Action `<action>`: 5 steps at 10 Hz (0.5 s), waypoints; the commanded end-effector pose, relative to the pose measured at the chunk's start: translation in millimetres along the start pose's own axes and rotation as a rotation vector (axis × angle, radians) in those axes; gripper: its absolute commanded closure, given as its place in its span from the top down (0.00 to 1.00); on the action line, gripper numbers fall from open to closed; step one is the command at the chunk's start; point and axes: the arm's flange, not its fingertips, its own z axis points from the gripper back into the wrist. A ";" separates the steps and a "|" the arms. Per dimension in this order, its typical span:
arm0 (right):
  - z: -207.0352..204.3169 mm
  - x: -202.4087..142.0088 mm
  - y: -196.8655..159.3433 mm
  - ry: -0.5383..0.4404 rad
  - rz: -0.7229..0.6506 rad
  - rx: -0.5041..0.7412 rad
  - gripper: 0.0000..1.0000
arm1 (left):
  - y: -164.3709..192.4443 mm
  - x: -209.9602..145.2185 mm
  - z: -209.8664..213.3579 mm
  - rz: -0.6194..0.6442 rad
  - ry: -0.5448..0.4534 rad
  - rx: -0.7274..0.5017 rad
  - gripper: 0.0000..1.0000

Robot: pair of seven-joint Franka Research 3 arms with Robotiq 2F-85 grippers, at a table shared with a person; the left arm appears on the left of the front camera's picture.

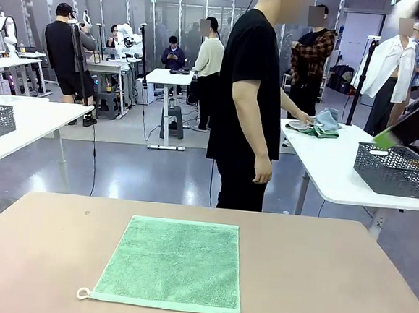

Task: Fold the towels and place them in the basket.
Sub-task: When a person lays out a Towel with hook on the table, fold it in half twice.

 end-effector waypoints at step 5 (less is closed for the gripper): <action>-91.8 -22.4 112.2 0.003 0.268 0.310 1.00 | -57.7 -26.4 -117.4 -0.249 0.102 -0.087 1.00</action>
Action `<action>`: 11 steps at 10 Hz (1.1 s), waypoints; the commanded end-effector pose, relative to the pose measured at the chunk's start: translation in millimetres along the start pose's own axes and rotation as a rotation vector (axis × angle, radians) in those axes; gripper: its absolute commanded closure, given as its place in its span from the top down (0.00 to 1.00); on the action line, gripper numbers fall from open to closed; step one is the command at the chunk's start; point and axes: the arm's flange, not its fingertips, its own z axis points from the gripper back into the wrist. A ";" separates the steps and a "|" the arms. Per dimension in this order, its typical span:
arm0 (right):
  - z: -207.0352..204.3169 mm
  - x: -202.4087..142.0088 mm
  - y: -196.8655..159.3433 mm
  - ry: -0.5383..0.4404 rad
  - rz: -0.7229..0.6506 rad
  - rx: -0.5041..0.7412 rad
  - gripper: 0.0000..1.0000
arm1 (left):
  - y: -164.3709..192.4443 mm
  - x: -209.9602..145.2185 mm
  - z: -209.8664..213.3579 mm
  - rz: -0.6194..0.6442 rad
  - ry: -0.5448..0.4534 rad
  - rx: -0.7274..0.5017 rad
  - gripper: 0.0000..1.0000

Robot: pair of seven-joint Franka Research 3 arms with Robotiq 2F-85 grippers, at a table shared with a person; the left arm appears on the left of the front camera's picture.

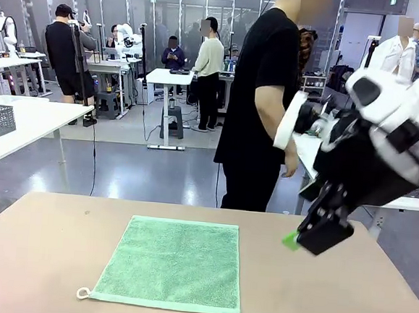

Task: Fold the towels and place them in the basket.
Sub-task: When a person lays out a Towel with hook on the table, fold it in half twice.

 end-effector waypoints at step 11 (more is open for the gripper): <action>-49.9 7.0 1.5 0.098 0.085 0.109 1.00 | -5.1 10.8 -20.3 -0.045 0.034 -0.051 1.00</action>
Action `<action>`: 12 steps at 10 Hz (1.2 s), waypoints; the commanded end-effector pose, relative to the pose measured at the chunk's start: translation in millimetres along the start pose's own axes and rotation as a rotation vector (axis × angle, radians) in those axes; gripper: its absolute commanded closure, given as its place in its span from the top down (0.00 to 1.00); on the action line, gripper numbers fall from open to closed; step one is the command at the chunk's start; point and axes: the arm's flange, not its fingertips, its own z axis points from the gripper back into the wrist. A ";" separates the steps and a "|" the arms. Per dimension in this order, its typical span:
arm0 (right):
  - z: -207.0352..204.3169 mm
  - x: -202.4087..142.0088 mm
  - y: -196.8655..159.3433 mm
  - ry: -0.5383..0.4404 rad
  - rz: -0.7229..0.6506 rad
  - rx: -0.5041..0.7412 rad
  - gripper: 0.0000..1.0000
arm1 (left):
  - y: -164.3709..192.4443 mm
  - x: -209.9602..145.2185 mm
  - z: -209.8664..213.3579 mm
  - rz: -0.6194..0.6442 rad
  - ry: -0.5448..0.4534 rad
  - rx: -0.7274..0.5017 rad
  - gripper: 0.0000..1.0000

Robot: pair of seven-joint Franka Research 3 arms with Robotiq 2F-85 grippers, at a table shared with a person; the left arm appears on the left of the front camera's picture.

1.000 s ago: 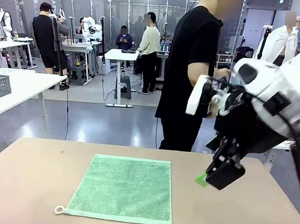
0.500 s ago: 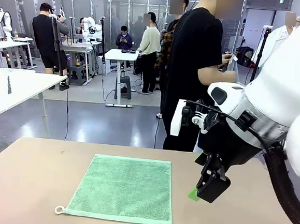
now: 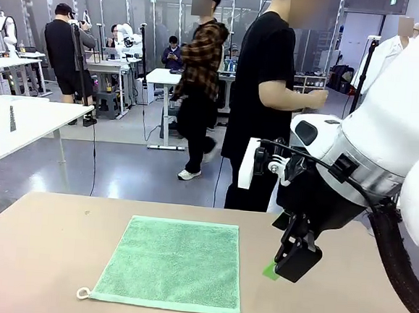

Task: Fold the towels and place them in the basket.
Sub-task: When a person lays out a Towel with hook on the table, fold it in half twice.

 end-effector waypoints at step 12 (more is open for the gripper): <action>-166.6 20.6 5.8 0.217 0.131 0.195 1.00 | 39.4 14.8 -203.2 -0.402 0.072 -0.246 1.00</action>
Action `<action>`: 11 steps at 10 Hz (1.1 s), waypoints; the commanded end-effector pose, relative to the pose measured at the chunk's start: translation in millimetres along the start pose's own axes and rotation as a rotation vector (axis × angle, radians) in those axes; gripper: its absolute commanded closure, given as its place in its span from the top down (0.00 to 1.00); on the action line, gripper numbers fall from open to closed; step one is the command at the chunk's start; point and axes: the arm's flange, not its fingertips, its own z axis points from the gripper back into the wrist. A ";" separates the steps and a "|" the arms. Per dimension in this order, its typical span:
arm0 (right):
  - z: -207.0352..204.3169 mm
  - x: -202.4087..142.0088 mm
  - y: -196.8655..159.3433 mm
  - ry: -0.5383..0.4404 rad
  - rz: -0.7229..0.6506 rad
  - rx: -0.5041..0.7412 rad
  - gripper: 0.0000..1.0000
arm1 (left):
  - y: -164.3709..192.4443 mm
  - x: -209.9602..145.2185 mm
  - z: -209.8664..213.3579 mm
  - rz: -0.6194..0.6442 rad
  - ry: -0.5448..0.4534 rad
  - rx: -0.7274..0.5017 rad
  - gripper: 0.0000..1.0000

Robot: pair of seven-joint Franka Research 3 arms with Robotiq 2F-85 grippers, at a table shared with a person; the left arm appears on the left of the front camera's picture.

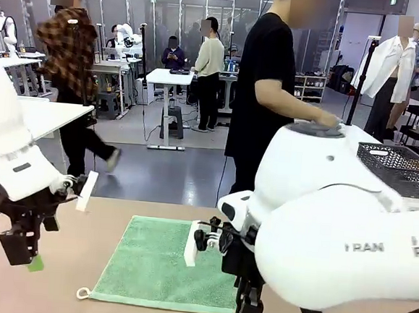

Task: Fold the towels and place them in the basket.
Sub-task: When a person lays out a Towel with hook on the table, fold it in half twice.

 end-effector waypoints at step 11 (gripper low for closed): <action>-73.8 2.0 -54.6 0.071 0.062 -0.050 1.00 | -19.1 10.6 -117.0 -0.082 0.029 0.045 1.00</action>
